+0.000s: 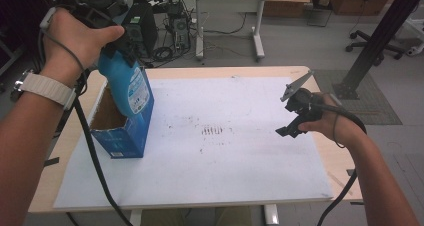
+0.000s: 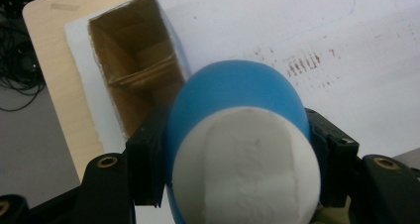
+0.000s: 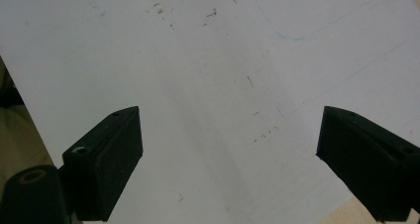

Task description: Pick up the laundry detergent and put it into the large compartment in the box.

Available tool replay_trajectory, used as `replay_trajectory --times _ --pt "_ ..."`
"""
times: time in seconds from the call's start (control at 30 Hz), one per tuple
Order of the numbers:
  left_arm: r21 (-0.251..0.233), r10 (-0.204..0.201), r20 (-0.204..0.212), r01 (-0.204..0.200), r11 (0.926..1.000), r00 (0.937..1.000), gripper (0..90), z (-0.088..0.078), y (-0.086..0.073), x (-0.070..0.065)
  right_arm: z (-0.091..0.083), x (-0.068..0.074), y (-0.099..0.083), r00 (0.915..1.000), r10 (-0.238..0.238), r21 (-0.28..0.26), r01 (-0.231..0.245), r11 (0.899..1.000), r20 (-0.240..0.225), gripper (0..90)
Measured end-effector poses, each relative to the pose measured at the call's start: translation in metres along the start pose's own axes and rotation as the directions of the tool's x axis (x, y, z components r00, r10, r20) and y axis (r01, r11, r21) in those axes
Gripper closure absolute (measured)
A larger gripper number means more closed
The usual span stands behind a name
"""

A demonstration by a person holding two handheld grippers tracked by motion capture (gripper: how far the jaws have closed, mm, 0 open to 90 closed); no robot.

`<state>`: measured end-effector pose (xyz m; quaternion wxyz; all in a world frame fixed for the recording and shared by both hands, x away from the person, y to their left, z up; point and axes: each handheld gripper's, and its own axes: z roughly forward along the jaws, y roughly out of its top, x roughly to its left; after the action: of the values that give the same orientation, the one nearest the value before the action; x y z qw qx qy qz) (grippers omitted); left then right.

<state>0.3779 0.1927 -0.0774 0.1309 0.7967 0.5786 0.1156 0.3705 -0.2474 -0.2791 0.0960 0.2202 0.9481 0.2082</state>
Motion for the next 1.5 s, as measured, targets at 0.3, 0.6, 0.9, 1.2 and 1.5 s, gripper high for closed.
replay_trajectory --times 0.3,0.6,0.9,1.2,1.5 --pt "-0.001 -0.065 -0.029 0.065 0.9979 0.9975 37.4 -0.002 0.001 0.016 0.001 -0.002 -0.001 1.0000 0.002 0.002 -0.002 1.000 -0.003 10.8" --pt "-0.008 -0.113 -0.052 0.113 0.9936 0.9922 37.4 -0.001 0.000 0.030 0.002 -0.004 -0.002 1.0000 0.007 0.003 -0.007 1.000 -0.003 10.8" --pt "-0.007 -0.141 -0.085 0.141 0.9899 0.9863 37.4 0.007 -0.002 0.041 0.004 -0.005 -0.002 0.9999 0.010 0.002 -0.010 1.000 -0.004 10.7" --pt "-0.002 -0.162 -0.102 0.162 0.9867 0.9815 37.4 0.018 -0.006 0.050 0.005 -0.006 -0.001 0.9999 0.014 0.010 -0.014 1.000 -0.006 10.8" --pt "0.000 -0.178 -0.106 0.179 0.9838 0.9782 37.4 0.028 -0.011 0.059 0.007 -0.007 -0.002 0.9998 0.016 0.011 -0.016 1.000 -0.006 10.7"
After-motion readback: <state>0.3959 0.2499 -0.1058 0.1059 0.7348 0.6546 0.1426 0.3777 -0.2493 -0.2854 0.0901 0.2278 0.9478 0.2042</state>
